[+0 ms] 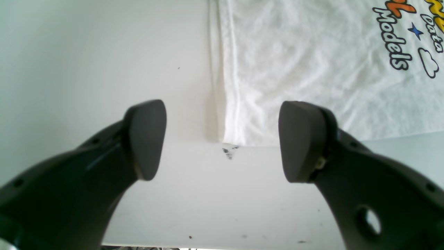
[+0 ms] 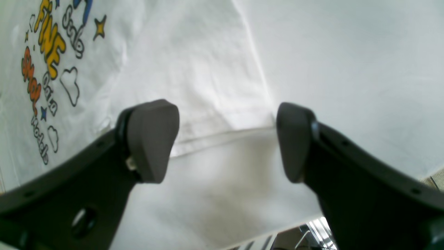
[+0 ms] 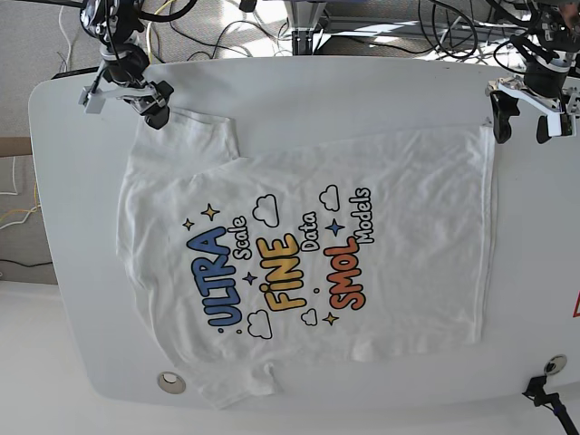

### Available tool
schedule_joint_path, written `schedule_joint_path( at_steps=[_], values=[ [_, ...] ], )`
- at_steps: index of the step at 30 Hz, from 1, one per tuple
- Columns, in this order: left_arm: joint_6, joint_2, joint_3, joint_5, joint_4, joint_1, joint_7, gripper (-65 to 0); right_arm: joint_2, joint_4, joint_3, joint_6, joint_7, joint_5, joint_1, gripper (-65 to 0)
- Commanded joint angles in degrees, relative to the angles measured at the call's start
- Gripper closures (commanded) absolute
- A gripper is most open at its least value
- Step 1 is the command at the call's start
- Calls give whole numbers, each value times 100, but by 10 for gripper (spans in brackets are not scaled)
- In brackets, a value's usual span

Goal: Fold the T-shirt properly
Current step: 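Lower both grippers onto the shirt's shoulder corners and close them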

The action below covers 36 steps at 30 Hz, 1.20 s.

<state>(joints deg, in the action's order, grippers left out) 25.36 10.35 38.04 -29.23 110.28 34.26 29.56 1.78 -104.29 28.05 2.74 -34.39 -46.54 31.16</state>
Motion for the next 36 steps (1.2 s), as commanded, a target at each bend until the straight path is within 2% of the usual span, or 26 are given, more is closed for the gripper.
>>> schedule_joint_path(
  at_steps=[1, 7, 9, 14, 18, 27, 32, 36],
  values=[
    [0, 68, 24, -79, 80, 7, -130, -481, 28, -72, -137, 29, 6, -18, 18, -459],
    [0, 68, 24, -79, 80, 7, -130, -481, 20, 69, -155, 11, 6, -36, -149, -453],
    [0, 68, 24, -79, 80, 7, -130, -481, 28, 95, -120, 29, 6, -1, -245, -406],
    [0, 95, 24, -79, 80, 7, -130, -481, 64, 174, -111, 38, 15, -1, -324, -248],
    [0, 104, -37, -79, -26, -19, -130, -481, 64, 288, -120, 38, 15, -1, -386, 0],
    [17, 297, -213, -88, -905, -398, -130, -483, 64, 288, -146, 38, 15, 8, -465, 0],
    [492, 429, -459, -79, -1652, -679, -130, -483, 64, 288, -146, 38, 15, 8, -465, 0],
    [598, 420, -688, 273, -2013, -907, -130, -483, 64, 288, -146, 38, 15, 8, -465, 0]
  ],
)
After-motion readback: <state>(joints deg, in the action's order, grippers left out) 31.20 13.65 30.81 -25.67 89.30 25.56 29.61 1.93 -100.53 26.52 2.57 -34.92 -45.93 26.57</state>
